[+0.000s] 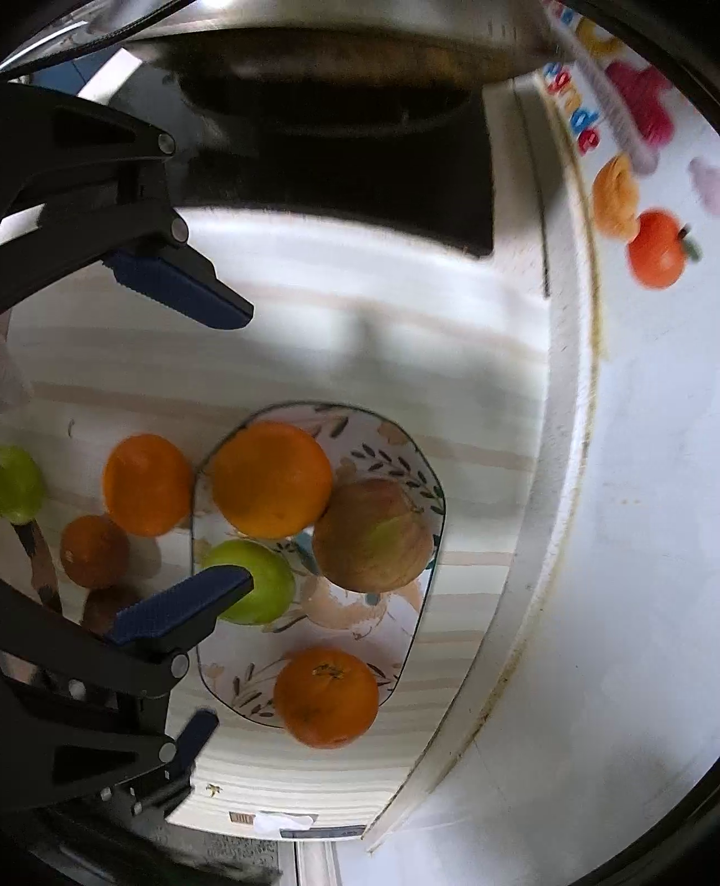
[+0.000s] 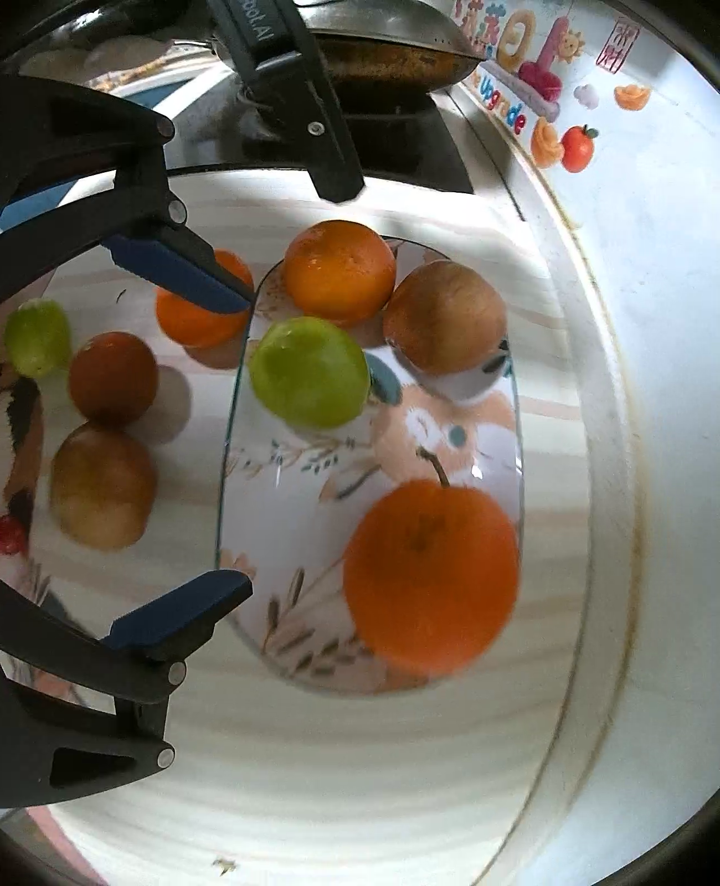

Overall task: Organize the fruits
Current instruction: 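Place the orange on the plate with the left tool while the right tool places the green apple, then lift both tools away from the plate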

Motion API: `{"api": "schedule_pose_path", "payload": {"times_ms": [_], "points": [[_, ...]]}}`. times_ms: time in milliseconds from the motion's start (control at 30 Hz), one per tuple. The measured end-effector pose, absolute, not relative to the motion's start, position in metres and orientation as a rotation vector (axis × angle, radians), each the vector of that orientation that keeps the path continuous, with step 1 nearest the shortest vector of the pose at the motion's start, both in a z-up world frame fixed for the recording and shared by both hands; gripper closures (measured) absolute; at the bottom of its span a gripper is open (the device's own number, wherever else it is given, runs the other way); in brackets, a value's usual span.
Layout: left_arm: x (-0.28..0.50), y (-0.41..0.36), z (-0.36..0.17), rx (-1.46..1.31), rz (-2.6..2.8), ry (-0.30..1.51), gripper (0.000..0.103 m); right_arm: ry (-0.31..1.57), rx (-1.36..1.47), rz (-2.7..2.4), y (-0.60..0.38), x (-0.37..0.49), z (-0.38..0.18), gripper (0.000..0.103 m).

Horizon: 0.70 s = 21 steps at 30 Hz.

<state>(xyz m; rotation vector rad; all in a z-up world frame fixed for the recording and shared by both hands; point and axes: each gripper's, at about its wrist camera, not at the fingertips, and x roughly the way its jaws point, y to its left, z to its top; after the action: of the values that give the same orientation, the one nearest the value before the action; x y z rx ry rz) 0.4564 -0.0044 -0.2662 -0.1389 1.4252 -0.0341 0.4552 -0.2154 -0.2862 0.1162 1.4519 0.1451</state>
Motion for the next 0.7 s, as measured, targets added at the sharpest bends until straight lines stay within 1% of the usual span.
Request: {"api": "schedule_pose_path", "payload": {"times_ms": [167,467,700], "points": [[0.429,-0.002,-0.237,-0.06,-0.001,1.334,0.016,1.364,0.067,0.072,-0.218,0.437,-0.249,0.007],[0.375,-0.009,-0.184,-0.009,-0.014,1.197,0.016,1.258,0.042,0.025,-0.22,0.396,-0.187,0.007],[0.339,-0.01,-0.152,-0.008,-0.044,1.141,0.016,1.198,0.051,0.021,-0.22,0.355,-0.147,0.007]]}}
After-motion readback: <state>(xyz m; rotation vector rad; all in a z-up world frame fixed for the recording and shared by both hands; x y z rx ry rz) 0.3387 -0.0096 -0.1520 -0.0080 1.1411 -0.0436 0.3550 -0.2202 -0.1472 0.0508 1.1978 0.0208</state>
